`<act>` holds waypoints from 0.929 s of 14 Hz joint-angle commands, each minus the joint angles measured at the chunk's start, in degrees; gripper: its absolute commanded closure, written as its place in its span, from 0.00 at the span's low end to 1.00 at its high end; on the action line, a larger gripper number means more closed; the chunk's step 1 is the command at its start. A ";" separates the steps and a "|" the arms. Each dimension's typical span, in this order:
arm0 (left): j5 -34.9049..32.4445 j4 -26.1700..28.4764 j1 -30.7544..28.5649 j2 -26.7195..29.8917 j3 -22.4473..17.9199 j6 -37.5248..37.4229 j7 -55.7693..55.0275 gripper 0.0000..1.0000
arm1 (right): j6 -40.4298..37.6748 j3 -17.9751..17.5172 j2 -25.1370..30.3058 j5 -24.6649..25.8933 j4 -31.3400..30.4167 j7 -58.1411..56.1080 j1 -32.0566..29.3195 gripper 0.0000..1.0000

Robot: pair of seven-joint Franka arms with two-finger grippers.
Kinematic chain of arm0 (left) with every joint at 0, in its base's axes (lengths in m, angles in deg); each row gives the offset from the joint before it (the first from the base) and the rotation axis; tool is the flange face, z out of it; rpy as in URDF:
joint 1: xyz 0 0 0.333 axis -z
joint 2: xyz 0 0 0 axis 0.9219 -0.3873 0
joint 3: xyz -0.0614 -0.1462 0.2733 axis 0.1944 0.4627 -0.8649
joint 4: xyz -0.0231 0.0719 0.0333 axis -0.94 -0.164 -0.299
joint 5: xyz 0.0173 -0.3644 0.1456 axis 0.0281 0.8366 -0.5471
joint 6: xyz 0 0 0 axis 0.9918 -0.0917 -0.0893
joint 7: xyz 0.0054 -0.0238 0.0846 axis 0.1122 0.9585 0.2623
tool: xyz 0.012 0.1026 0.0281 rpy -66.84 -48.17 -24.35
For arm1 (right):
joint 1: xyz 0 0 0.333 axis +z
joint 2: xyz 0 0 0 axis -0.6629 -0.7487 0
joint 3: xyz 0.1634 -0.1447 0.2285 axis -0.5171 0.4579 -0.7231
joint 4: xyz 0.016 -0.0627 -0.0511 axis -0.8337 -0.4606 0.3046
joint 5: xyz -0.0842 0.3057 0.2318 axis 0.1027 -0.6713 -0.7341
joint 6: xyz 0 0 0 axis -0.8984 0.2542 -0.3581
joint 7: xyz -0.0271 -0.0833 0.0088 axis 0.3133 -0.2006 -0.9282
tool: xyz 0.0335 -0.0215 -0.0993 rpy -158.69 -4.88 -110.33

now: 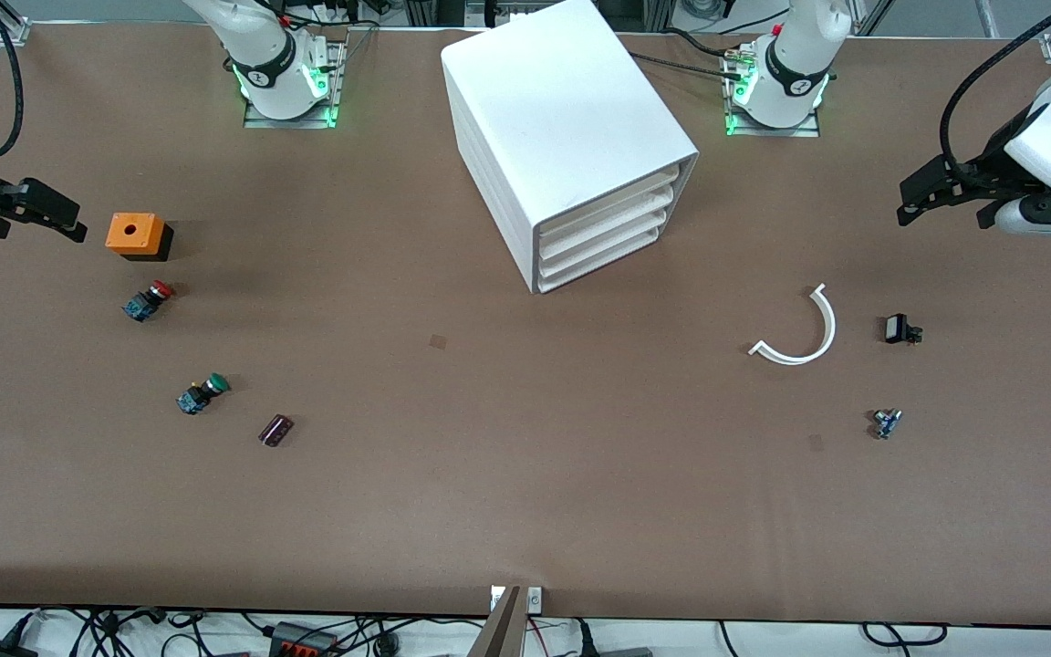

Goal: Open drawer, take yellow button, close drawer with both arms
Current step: 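Reach the left gripper toward the cabinet drawer handle while the right gripper rises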

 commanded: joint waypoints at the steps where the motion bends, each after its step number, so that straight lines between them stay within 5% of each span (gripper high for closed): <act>1: 0.59 0.78 0.08 1.22 -0.31 -0.47 0.59 0.00 | 0.71 -0.62 0.70 0.68 -1.05 -0.10 -0.43 0.00; 13: 0.67 -0.98 -0.10 -1.59 0.57 -7.31 1.29 0.00 | 2.55 -0.71 -5.00 -2.12 0.27 0.07 6.77 0.00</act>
